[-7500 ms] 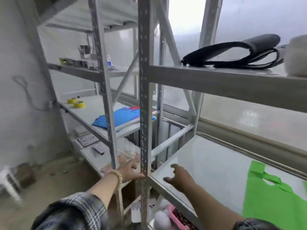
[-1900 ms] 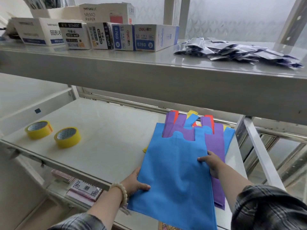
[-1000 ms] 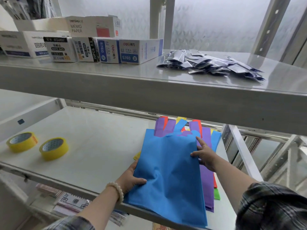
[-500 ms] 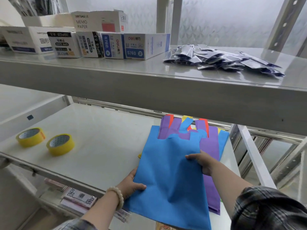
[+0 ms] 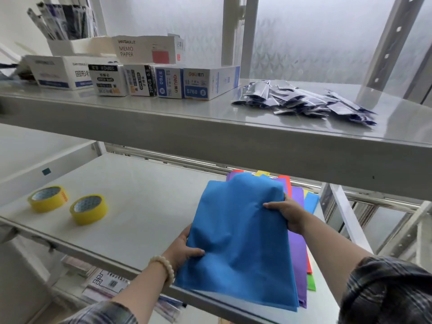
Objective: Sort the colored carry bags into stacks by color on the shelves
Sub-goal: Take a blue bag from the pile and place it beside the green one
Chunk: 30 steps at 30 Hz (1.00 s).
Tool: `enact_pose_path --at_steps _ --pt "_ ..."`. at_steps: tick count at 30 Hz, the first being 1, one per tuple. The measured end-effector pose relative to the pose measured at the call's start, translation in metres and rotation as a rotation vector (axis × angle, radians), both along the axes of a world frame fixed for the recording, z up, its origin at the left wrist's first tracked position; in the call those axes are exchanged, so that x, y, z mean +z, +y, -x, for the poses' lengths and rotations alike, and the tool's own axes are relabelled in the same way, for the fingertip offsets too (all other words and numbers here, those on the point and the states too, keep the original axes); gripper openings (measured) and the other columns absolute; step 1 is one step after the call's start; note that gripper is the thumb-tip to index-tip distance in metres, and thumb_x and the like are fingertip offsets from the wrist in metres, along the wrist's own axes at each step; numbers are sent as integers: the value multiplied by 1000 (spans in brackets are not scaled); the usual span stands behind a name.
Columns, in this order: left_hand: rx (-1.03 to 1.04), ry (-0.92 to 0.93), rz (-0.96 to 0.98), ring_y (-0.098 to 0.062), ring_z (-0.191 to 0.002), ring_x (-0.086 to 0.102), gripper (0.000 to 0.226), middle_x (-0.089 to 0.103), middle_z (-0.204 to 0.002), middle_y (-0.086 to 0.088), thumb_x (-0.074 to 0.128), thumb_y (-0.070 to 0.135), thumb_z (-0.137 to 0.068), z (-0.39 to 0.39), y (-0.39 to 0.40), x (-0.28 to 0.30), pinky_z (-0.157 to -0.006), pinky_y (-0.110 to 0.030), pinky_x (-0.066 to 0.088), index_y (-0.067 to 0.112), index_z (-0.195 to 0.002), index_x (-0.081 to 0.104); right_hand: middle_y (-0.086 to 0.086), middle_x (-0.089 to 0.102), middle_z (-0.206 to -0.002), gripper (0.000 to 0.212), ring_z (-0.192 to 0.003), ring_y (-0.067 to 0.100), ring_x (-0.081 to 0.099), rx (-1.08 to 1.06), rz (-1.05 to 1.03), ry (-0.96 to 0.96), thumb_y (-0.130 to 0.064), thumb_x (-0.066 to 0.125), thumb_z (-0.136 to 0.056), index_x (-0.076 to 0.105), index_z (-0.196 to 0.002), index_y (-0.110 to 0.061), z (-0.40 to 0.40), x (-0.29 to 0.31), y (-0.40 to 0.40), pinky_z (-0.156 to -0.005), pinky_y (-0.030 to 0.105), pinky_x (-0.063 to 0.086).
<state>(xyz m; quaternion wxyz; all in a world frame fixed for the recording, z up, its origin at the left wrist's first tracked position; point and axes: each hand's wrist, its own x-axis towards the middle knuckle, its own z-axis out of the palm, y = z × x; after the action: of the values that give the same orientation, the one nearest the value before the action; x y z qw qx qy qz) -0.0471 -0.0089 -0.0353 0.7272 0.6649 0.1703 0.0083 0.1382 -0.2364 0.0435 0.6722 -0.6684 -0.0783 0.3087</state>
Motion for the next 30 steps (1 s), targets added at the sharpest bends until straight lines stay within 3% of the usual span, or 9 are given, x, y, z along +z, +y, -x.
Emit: enact_pose_path --at_steps 7,12,14,18,22,25,30 --pt "1 -97 5 -7 -86 70 71 67 -107 4 63 -6 -57 9 -8 21 -70 -22 56 31 -117 51 2 69 -95 34 -84 22 66 17 -28 -55 6 56 -86 57 -102 -24 10 27 -7 -72 34 53" --pt "43 -151 -35 -8 -97 68 77 64 -117 3 66 -4 -59 29 -16 28 -75 -22 56 32 -124 47 4 67 -94 31 -82 22 65 44 -34 -83 6 57 -86 56 -95 -23 20 41 -7 -71 34 53" --pt "64 -150 -50 -12 -102 66 78 63 -120 3 68 -2 -60 40 -17 28 -79 -23 55 33 -127 46 5 67 -96 30 -83 23 65 70 -36 -93 6 56 -86 56 -99 -22 25 44 -5 -74 36 54" --pt "134 -136 -106 -23 -113 61 89 61 -127 0 76 16 -52 67 -17 27 -99 -43 48 33 -133 43 9 66 -111 45 -91 28 66 125 -65 -95 5 59 -85 51 -123 -17 40 48 -3 -78 38 54" --pt "144 -138 -110 -24 -112 61 85 62 -124 1 75 8 -55 90 -22 27 -95 -39 50 32 -132 45 10 67 -112 50 -93 29 66 135 -94 -98 6 60 -83 50 -128 -14 65 51 -9 -80 38 55" --pt "131 -141 -99 -22 -112 61 80 63 -123 4 71 4 -59 110 -29 26 -90 -33 52 36 -128 46 7 68 -104 47 -89 26 66 126 -110 -109 7 59 -84 52 -123 -17 90 52 -19 -78 37 55" --pt "100 -94 -109 -22 -113 60 85 63 -123 7 77 12 -53 146 -43 18 -98 -43 49 42 -127 48 1 70 -95 42 -83 21 67 128 -126 -118 10 55 -85 56 -107 -26 137 52 -40 -71 33 55"
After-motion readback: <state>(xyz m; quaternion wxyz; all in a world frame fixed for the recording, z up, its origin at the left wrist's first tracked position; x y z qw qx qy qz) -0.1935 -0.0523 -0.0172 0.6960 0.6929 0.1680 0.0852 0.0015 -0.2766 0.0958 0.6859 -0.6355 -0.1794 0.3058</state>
